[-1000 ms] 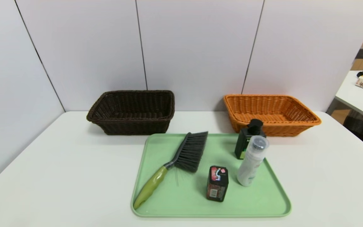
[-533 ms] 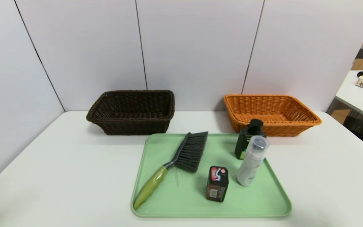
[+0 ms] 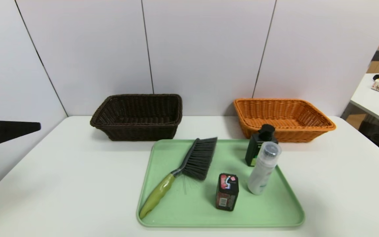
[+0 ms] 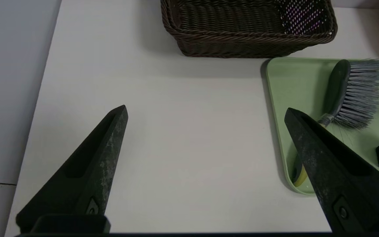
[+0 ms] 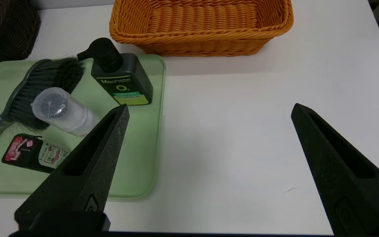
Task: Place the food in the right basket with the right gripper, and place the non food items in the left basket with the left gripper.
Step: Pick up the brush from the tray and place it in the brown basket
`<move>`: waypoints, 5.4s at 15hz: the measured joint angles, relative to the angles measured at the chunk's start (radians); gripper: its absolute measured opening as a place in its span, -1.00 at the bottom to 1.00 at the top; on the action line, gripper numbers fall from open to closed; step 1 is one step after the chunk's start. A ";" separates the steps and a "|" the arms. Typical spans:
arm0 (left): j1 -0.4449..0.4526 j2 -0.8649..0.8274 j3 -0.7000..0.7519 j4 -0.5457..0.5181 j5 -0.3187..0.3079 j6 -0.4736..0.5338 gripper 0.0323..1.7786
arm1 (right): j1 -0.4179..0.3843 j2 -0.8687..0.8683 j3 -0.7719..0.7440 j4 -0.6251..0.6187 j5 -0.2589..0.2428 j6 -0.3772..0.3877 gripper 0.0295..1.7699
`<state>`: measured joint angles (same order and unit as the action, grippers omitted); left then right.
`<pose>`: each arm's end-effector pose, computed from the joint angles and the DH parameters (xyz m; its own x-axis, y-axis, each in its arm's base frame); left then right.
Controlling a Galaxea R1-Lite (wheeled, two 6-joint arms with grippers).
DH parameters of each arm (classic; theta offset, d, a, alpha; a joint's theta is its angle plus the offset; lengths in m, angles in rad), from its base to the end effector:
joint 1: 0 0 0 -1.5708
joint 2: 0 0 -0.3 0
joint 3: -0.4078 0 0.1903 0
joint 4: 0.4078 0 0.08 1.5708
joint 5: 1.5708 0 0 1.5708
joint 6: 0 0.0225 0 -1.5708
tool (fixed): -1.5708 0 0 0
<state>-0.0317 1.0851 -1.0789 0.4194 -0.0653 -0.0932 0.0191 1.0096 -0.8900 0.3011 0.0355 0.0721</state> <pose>0.1283 -0.0055 0.2974 0.9063 -0.0940 -0.4120 0.0522 0.9924 -0.1116 0.1163 0.0030 0.2662 0.9114 0.0529 -0.4081 -0.0219 0.9965 0.0802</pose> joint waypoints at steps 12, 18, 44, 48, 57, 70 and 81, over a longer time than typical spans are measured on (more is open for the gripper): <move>-0.443 0.297 -0.209 0.080 0.113 -0.156 0.90 | 0.000 0.128 -0.154 0.127 0.060 0.010 0.92; -0.618 0.413 -0.241 0.082 0.206 -0.321 0.90 | -0.001 0.133 -0.153 0.128 0.061 0.011 0.92; -0.723 0.822 -0.491 0.391 0.214 -0.164 0.90 | -0.014 0.151 -0.117 0.120 0.056 0.077 0.92; -0.724 0.869 -0.554 0.407 0.176 -0.165 0.90 | -0.013 0.149 -0.110 0.118 0.055 0.089 0.92; -0.721 0.944 -0.568 0.465 0.174 -0.154 0.90 | -0.014 0.142 -0.101 0.119 0.052 0.094 0.92; -0.711 0.979 -0.569 0.479 0.169 -0.103 0.90 | -0.025 0.133 -0.072 0.115 0.054 0.095 0.92; -0.682 0.993 -0.599 0.478 0.095 -0.016 0.90 | -0.028 0.134 -0.065 0.111 0.054 0.108 0.92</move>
<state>-0.7138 2.0781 -1.6783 0.8972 0.0298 -0.1091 -0.0089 1.1434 -0.9549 0.4117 0.0898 0.1798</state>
